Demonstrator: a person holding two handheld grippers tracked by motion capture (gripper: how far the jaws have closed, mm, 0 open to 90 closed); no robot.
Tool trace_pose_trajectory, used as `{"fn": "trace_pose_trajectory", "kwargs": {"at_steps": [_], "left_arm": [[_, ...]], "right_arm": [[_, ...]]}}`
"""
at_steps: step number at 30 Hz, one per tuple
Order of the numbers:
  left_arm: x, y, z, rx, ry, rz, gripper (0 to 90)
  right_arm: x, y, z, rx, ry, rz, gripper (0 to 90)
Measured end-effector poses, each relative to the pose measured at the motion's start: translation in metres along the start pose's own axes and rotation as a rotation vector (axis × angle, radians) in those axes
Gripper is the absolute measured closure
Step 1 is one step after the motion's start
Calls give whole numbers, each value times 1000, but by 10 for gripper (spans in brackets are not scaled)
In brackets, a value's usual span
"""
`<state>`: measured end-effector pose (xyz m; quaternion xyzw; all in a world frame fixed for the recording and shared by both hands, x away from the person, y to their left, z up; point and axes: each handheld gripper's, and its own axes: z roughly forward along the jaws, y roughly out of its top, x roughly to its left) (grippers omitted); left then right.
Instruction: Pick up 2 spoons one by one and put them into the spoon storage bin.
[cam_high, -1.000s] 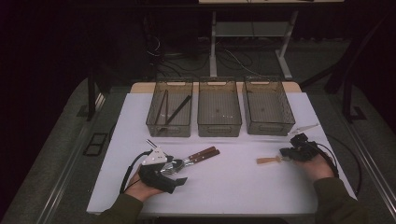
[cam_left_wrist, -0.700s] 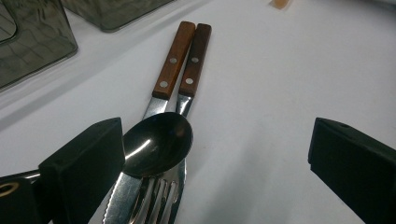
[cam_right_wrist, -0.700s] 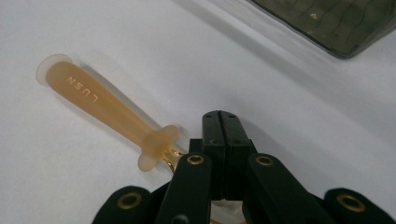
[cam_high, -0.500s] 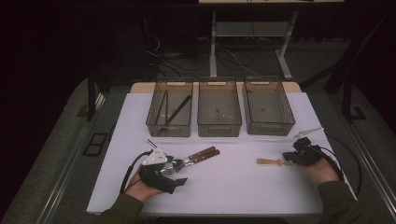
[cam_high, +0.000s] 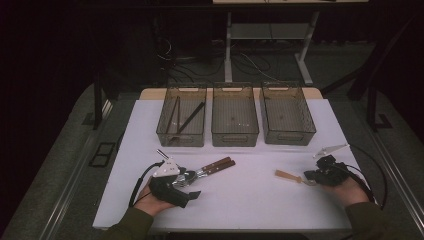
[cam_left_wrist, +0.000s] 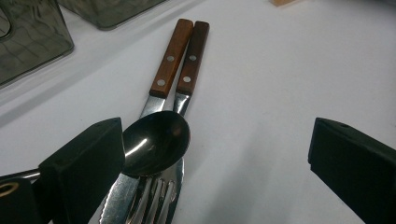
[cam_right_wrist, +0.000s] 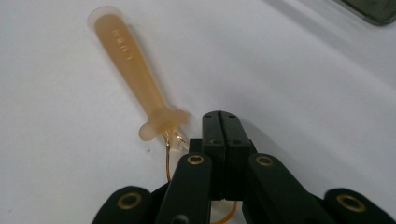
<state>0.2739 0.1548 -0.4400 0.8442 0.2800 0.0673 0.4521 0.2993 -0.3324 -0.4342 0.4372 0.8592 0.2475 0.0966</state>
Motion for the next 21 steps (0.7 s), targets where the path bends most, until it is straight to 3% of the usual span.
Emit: {"fn": "trace_pose_trajectory", "kwargs": {"at_steps": [7,11,17,21], "left_arm": [[0,0,0,1,0,3,28],[-1,0,0,1,0,5,27],[-1,0,0,0,-1,6,28],[-1,0,0,1,0,8,28]], "right_arm": [[11,-6,-4,5,7,-42,899],[10,-6,-11,-46,9,-28,893],[5,-15,-23,-130,54,35,705],[6,-23,-24,-126,78,50,630]]}}
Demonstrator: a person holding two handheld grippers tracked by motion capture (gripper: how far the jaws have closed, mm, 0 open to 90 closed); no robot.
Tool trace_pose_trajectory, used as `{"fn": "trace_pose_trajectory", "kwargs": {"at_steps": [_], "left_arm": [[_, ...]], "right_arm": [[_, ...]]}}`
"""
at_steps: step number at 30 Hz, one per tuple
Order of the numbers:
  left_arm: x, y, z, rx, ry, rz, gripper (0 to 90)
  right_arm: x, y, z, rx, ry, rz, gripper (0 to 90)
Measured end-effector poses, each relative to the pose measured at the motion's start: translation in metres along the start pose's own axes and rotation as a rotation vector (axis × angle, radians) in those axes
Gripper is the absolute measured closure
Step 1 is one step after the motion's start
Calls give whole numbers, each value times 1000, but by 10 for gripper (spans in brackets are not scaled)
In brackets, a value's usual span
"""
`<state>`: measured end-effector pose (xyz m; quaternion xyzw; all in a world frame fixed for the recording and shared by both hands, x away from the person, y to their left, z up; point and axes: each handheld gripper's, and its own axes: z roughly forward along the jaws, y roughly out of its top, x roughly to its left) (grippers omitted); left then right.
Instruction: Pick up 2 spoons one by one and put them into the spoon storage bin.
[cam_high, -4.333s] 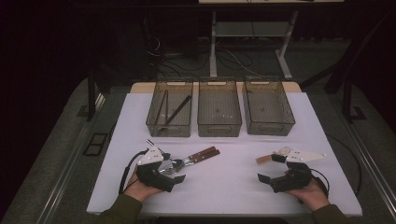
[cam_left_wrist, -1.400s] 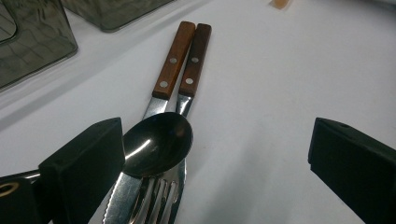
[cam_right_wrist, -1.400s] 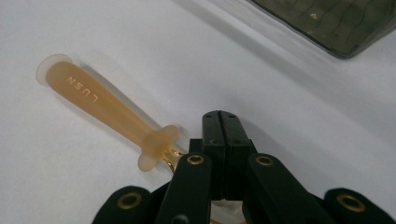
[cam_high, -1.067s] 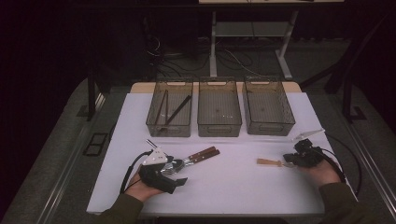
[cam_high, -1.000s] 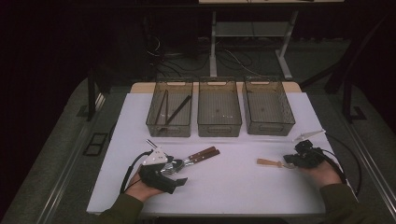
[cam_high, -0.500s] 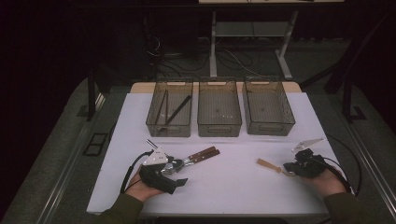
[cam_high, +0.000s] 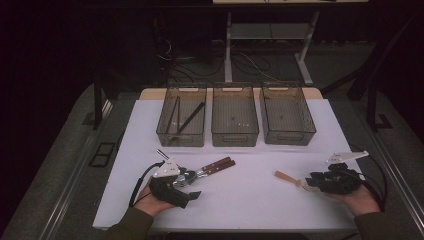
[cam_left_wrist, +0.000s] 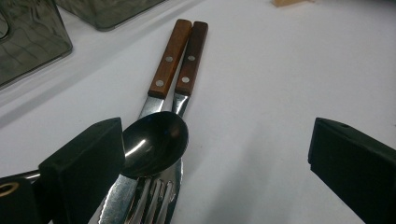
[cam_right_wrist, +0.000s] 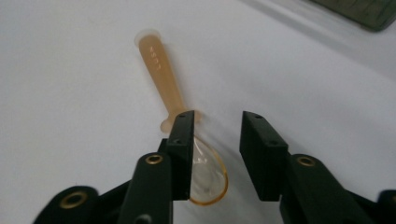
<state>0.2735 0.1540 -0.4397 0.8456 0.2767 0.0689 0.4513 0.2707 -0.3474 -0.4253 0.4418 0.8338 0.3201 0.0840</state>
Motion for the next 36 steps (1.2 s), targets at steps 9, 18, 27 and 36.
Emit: {"fn": "trace_pose_trajectory", "kwargs": {"at_steps": [9,18,27,36], "left_arm": [[0,0,1,0,0,1,28],[0,0,1,7,0,0,28],[0,0,2,8,-3,-1,28],[-1,0,2,8,-3,1,28]], "right_arm": [[2,-5,4,2,12,-7,564],[9,6,17,-29,49,-87,545],[13,9,32,16,70,-191,548],[18,3,33,-2,47,-269,639]]}}
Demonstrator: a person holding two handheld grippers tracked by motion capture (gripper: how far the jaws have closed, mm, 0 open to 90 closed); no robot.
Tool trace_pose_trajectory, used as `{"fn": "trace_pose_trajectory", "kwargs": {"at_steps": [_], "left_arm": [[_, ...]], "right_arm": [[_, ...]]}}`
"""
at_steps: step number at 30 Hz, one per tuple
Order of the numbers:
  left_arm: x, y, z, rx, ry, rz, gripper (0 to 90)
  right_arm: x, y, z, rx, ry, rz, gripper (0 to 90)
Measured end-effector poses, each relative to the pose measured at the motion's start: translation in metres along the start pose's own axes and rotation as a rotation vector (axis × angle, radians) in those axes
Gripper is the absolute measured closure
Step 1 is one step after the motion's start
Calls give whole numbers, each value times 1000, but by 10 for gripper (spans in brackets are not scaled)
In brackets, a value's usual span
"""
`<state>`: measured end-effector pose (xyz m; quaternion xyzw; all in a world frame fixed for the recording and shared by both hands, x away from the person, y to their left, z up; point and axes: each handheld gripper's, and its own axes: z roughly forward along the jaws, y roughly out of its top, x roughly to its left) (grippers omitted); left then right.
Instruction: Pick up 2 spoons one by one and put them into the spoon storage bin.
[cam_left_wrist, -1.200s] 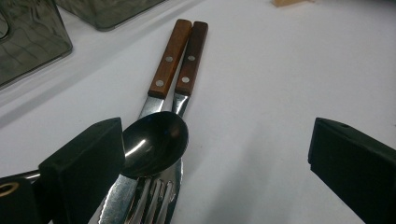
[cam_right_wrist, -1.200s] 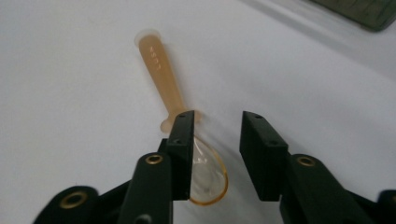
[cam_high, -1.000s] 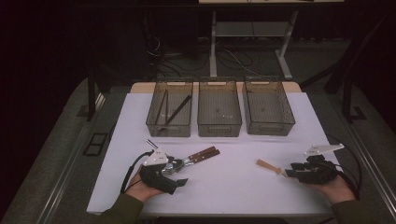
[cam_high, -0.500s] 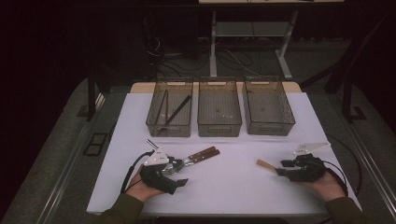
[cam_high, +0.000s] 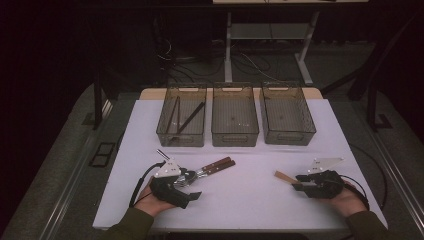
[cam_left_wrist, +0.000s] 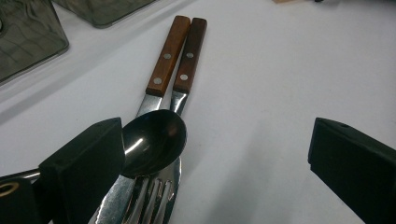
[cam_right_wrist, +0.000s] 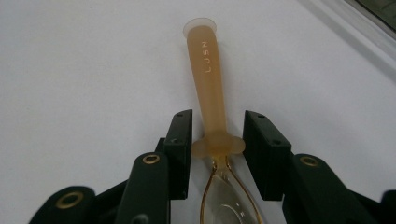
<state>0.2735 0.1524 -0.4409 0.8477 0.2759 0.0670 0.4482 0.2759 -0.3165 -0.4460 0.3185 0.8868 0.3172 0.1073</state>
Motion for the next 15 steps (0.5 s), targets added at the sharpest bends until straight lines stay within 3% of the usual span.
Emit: {"fn": "trace_pose_trajectory", "kwargs": {"at_steps": [10,15], "left_arm": [[0,0,0,1,0,0,28],[0,0,0,1,-2,1,28]], "right_arm": [[-2,0,-2,-2,8,9,655],[-3,2,-6,-31,13,25,656]]}}
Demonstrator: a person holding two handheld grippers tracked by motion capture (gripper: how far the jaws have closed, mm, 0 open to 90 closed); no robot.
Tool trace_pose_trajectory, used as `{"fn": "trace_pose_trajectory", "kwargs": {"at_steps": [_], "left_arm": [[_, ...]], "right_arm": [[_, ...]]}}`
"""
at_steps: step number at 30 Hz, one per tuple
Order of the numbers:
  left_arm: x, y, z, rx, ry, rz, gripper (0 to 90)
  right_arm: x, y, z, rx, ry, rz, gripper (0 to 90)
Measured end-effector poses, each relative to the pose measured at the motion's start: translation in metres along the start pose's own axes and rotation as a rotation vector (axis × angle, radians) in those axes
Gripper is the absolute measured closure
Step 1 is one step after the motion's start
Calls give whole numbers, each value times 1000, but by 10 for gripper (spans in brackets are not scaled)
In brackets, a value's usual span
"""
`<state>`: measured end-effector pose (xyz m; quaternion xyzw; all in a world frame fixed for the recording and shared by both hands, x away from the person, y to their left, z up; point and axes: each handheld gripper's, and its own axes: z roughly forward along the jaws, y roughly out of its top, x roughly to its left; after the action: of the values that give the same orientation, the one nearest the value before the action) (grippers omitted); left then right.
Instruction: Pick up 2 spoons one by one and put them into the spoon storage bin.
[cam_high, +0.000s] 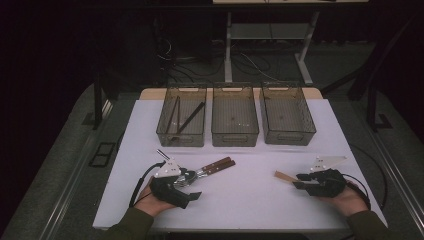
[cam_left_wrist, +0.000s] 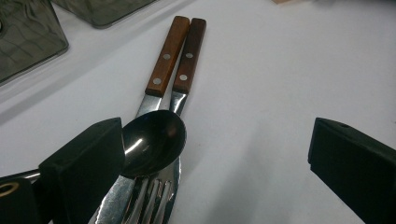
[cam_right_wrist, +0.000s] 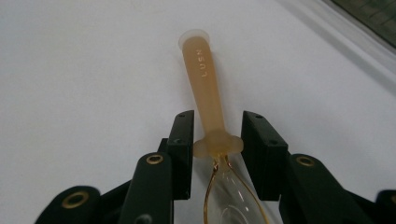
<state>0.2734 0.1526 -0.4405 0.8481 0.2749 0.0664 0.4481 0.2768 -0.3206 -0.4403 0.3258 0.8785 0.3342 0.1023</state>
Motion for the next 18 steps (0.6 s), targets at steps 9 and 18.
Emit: {"fn": "trace_pose_trajectory", "kwargs": {"at_steps": [9,18], "left_arm": [[0,0,0,1,-1,-1,28],[0,0,0,7,-3,5,28]], "right_arm": [[-1,5,-10,-39,-4,2,657],[-1,10,-17,-75,-10,3,657]]}}
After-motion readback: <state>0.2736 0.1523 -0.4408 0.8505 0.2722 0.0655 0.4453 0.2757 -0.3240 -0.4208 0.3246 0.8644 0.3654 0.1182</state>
